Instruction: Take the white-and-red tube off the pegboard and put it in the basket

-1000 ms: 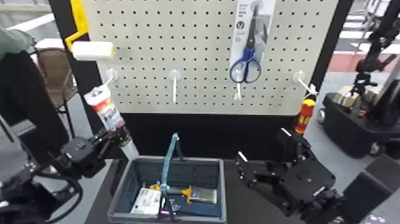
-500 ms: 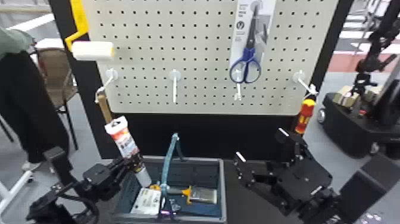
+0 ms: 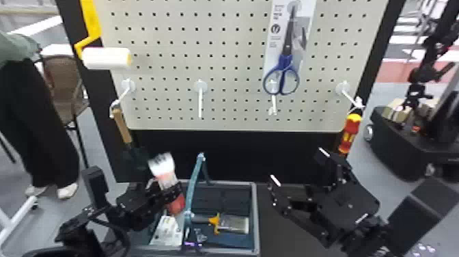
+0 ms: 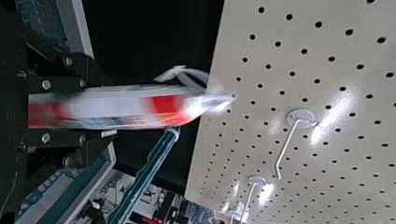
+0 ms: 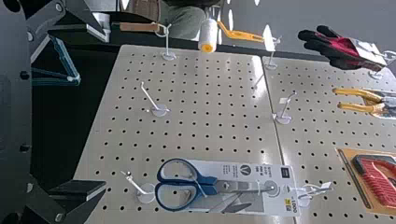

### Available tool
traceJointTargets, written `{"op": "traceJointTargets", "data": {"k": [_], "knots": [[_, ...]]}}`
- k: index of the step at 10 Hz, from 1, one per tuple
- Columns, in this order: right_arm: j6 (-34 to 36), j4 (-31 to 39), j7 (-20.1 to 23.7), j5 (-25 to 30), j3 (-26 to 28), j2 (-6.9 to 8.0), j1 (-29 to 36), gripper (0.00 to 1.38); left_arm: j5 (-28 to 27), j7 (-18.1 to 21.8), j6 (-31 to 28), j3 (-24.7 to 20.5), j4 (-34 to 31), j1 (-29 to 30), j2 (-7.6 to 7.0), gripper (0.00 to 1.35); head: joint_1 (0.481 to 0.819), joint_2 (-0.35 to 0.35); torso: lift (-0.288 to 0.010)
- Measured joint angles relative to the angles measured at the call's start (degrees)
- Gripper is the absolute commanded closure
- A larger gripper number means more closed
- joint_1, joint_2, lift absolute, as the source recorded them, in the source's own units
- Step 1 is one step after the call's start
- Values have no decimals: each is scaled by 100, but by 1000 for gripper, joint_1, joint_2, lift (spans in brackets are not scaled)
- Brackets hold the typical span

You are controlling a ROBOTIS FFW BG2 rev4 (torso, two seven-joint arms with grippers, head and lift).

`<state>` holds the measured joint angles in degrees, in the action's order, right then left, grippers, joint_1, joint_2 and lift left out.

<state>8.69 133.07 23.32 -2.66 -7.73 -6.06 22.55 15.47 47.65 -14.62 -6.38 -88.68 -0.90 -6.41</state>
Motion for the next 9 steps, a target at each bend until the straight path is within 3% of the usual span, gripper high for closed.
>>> {"op": "traceJointTargets", "data": {"k": [2, 9], "knots": [[-7, -10, 14, -12, 0, 0, -9, 186, -44, 6, -39, 20, 1, -35, -7, 163, 549, 0, -100], [-7, -24, 32, -16, 0, 0, -25, 188, -1, 7, 55, -33, 2, 1, -10, 151, 549, 0, -100]]}}
